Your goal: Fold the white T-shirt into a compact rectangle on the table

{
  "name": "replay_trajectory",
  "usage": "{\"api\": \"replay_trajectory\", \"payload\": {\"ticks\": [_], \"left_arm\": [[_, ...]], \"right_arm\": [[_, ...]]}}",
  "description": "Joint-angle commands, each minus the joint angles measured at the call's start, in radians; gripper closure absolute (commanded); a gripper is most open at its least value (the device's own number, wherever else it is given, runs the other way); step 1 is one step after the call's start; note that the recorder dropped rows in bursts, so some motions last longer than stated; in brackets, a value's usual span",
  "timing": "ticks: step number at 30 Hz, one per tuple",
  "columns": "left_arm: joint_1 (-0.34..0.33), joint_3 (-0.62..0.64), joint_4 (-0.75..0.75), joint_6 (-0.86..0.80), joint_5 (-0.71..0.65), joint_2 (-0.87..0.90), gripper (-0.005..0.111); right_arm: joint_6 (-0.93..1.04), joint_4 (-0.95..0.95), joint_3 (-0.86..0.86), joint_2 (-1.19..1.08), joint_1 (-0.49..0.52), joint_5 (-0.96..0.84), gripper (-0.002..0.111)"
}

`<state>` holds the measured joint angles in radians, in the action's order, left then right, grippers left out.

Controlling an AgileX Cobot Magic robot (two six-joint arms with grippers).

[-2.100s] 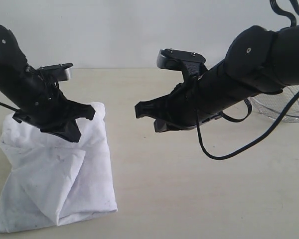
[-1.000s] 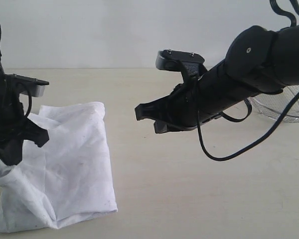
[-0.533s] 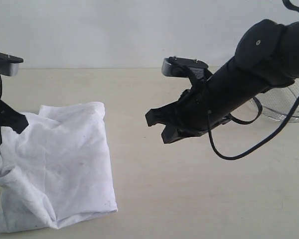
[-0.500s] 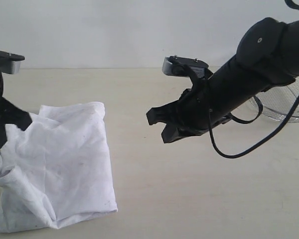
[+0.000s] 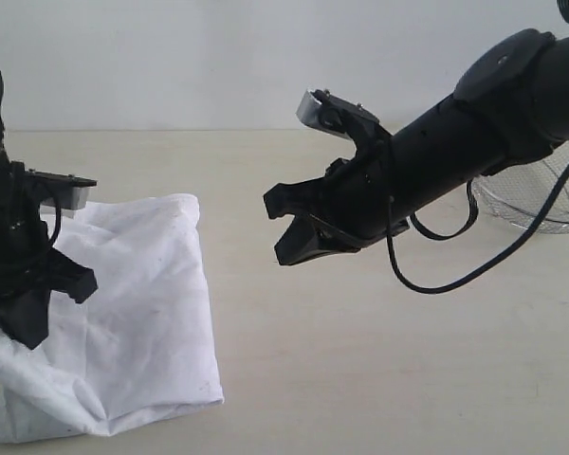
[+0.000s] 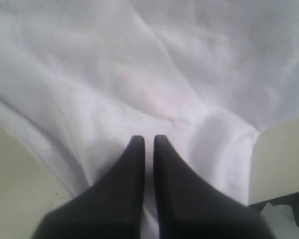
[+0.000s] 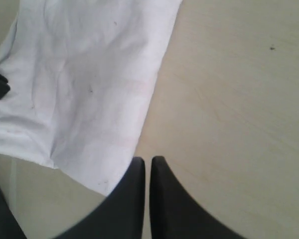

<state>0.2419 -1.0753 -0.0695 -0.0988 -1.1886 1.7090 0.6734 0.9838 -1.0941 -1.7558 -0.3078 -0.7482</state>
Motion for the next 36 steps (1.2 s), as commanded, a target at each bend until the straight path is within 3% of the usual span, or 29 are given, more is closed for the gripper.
{"api": "replay_trajectory", "payload": {"ticks": [1, 7, 14, 19, 25, 28, 32, 36], "left_arm": [[0.001, 0.031, 0.070, 0.033, -0.032, -0.048, 0.102], [0.001, 0.177, 0.134, 0.077, 0.025, -0.048, 0.102], [-0.009, 0.193, 0.273, 0.200, 0.047, -0.060, 0.102], [-0.067, 0.193, 0.154, 0.158, 0.174, -0.060, 0.102], [-0.167, 0.191, 0.116, 0.158, 0.194, -0.071, 0.102], [-0.224, 0.191, -0.004, 0.090, 0.196, -0.086, 0.102], [-0.258, 0.191, -0.214, -0.085, 0.216, -0.083, 0.102], [-0.261, 0.189, -0.255, -0.104, 0.251, -0.081, 0.102]], "right_arm": [[0.010, 0.004, -0.005, -0.041, 0.009, -0.025, 0.108], [0.010, 0.014, -0.026, -0.053, 0.009, -0.080, 0.108], [0.015, 0.044, -0.080, -0.058, 0.009, -0.144, 0.108], [0.026, 0.099, -0.096, -0.114, 0.009, -0.200, 0.104], [0.077, 0.168, -0.099, -0.176, 0.009, -0.234, 0.073], [0.083, 0.178, -0.129, -0.202, 0.011, -0.264, 0.062], [0.068, 0.203, -0.216, -0.253, 0.031, -0.331, 0.058], [0.043, 0.271, -0.303, -0.328, 0.079, -0.407, 0.058]]}}
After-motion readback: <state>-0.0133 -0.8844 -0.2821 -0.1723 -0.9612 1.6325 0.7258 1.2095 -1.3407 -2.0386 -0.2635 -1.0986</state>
